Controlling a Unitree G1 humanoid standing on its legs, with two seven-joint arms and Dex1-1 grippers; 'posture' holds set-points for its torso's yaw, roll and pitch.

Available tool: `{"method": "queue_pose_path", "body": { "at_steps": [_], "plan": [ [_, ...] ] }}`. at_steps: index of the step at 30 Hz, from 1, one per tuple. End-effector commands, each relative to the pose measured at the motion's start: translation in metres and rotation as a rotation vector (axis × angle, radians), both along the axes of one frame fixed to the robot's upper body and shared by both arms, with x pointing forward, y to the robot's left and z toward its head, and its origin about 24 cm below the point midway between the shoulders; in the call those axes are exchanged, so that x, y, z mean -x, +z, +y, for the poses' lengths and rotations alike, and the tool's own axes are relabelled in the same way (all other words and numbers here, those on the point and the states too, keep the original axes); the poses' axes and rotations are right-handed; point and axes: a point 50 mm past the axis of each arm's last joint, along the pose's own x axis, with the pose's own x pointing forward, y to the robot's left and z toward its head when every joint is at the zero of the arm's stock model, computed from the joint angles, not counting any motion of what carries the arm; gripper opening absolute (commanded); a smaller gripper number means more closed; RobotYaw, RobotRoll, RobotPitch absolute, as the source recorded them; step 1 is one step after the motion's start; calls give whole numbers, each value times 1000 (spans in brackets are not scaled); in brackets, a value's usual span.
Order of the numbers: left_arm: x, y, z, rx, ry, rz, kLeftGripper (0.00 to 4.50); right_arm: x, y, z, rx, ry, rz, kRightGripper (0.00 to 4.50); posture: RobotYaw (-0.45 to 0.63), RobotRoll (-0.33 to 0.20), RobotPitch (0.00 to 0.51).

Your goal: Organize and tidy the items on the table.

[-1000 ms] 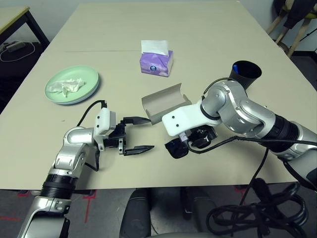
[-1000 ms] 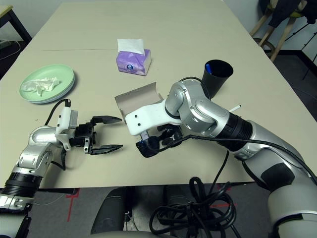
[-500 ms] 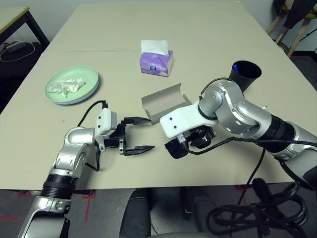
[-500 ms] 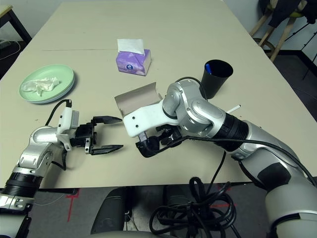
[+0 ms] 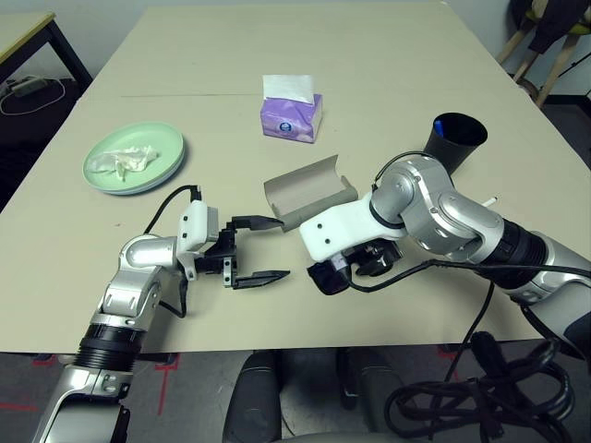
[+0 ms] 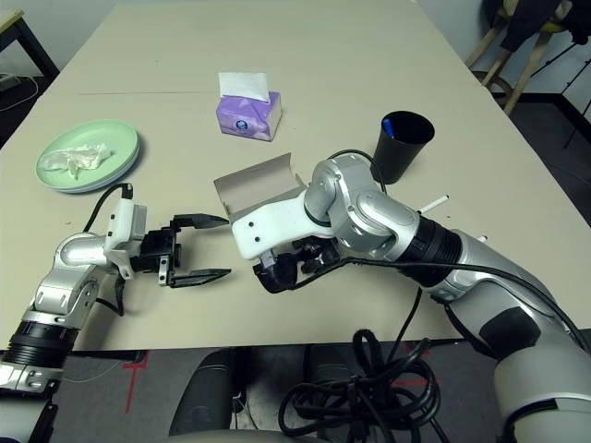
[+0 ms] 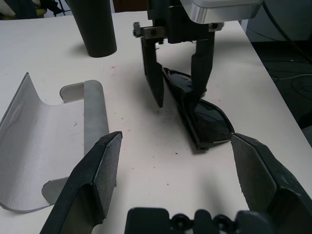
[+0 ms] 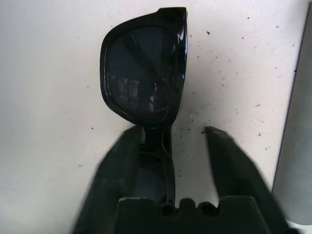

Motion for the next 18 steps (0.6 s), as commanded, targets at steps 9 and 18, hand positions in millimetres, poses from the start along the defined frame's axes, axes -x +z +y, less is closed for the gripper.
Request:
{"method": "queue_pose_path", "body": {
  "at_steps": [9,18],
  "plan": [
    [3,-2,0,-16,-13,1,4500,4,4,2,-9,33,3,355,101,0,159],
    [2,3,2,0,9,-18,4500,3,38,-3,-78,56,-50,355,106,0,154]
  ]
}}
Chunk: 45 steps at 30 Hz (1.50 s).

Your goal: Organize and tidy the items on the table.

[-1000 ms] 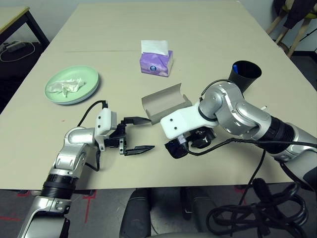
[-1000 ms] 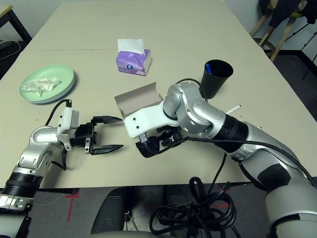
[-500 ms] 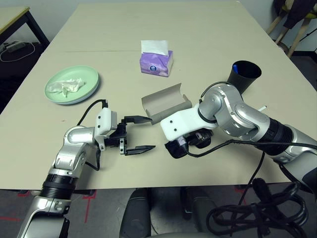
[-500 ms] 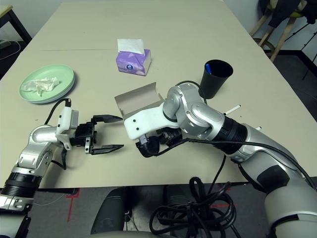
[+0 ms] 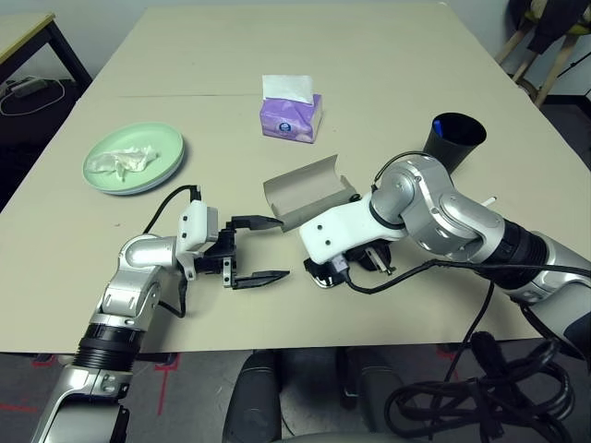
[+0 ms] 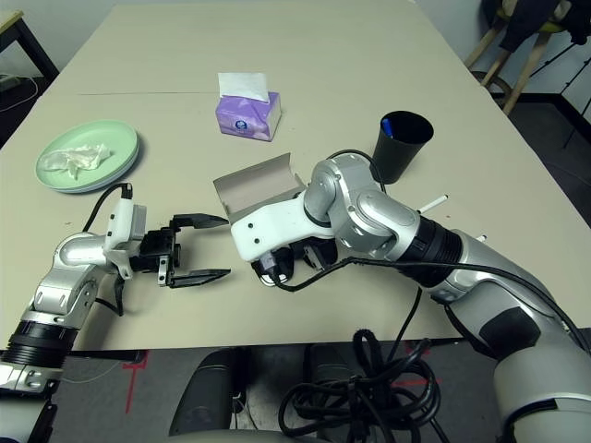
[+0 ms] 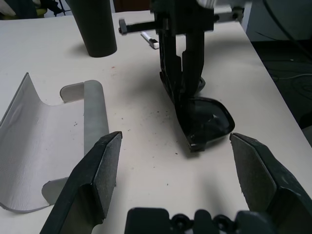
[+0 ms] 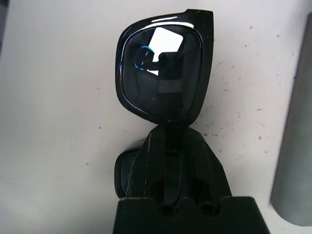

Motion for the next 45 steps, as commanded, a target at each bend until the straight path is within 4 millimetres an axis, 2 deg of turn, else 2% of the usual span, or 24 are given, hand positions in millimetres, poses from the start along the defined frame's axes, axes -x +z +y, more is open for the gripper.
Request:
{"method": "queue_pose_path", "body": {
  "at_steps": [1,4,9,17,22,31,45],
  "plan": [
    [2,4,2,1,6,-20,4500,0,31,-3,-64,27,-68,355,108,0,153],
    [3,6,4,-3,13,-28,4500,-4,44,-4,-100,30,-122,355,113,0,151],
    [2,8,7,-11,37,-40,4500,-23,56,1,-164,32,-287,355,124,0,146],
    [4,9,7,-17,59,-47,4500,-58,45,9,-168,42,-458,355,150,0,139],
    [5,9,9,-22,70,-46,4500,-69,43,17,-172,59,-505,355,162,0,136],
    [6,9,8,-21,78,-45,4500,-76,35,32,-183,81,-528,355,172,0,138],
    [9,9,8,-21,90,-42,4500,-74,16,38,-175,129,-533,355,188,0,141]
  ]
}}
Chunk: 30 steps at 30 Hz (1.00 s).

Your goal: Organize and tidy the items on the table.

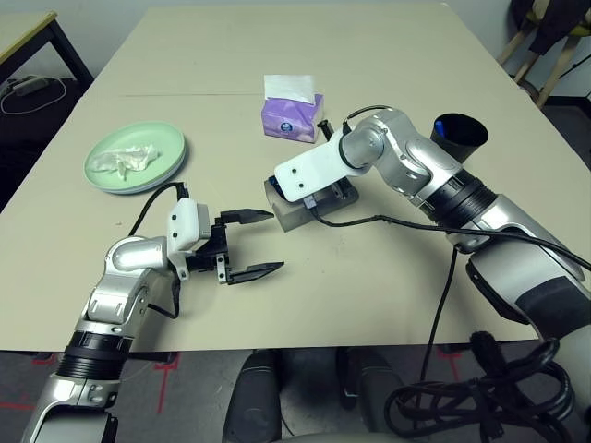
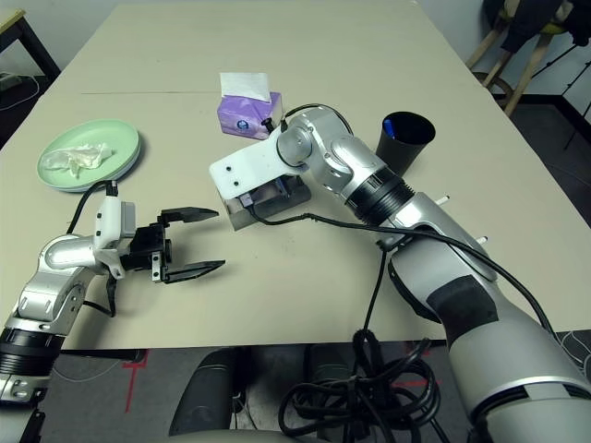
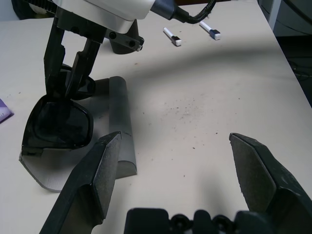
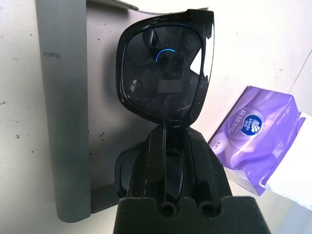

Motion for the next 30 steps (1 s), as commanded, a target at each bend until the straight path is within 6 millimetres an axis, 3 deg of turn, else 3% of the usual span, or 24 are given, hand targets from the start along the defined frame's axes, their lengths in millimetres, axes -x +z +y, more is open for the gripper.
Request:
{"method": "queue_pose_path", "body": {
  "at_steps": [1,12,25,30],
  "plan": [
    [4,1,0,-17,-9,-6,4500,2,-6,0,12,12,9,355,188,0,141],
    [4,-2,0,-17,-4,-2,4500,12,-21,-4,26,12,59,355,182,0,141],
    [0,-3,3,-3,22,-3,4500,10,-17,-7,42,-21,65,355,173,0,132],
    [-6,-3,7,-7,117,-5,4500,9,-17,-7,46,-25,70,355,173,0,133]
  ]
}}
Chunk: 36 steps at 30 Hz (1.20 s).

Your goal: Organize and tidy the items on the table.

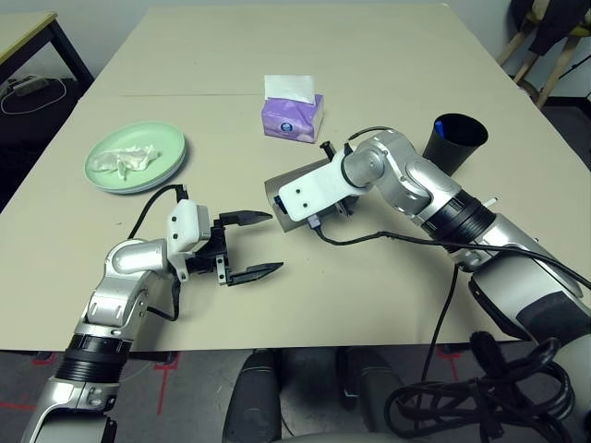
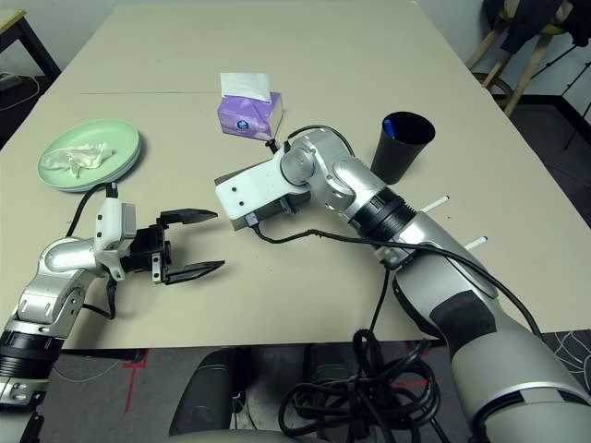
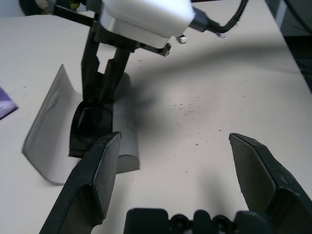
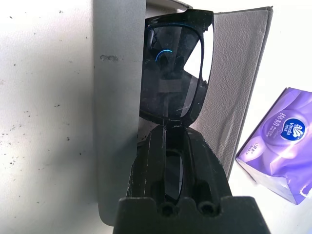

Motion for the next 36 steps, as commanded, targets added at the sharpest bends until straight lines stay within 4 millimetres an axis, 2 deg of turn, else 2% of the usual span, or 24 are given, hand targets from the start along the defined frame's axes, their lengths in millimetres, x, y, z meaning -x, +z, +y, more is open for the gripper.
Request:
{"method": "queue_pose_path", "body": {
  "at_steps": [1,10,20,31,34,36],
  "plan": [
    [-6,-1,6,-8,80,-3,4500,0,2,0,11,1,-3,355,173,0,133],
    [-12,1,11,21,156,18,4500,0,3,-1,14,-1,-1,355,165,0,129],
    [-9,2,16,29,162,31,4500,-1,4,-1,17,-2,-2,355,165,0,129],
    [-11,5,15,31,170,26,4500,-2,14,0,-5,-23,15,4476,159,0,119],
    [-12,6,15,32,174,23,4500,-1,22,0,-45,-37,24,4476,150,0,114],
    [-13,7,14,40,187,16,4500,-1,35,-4,-97,-54,9,4476,139,0,110]
  ]
}}
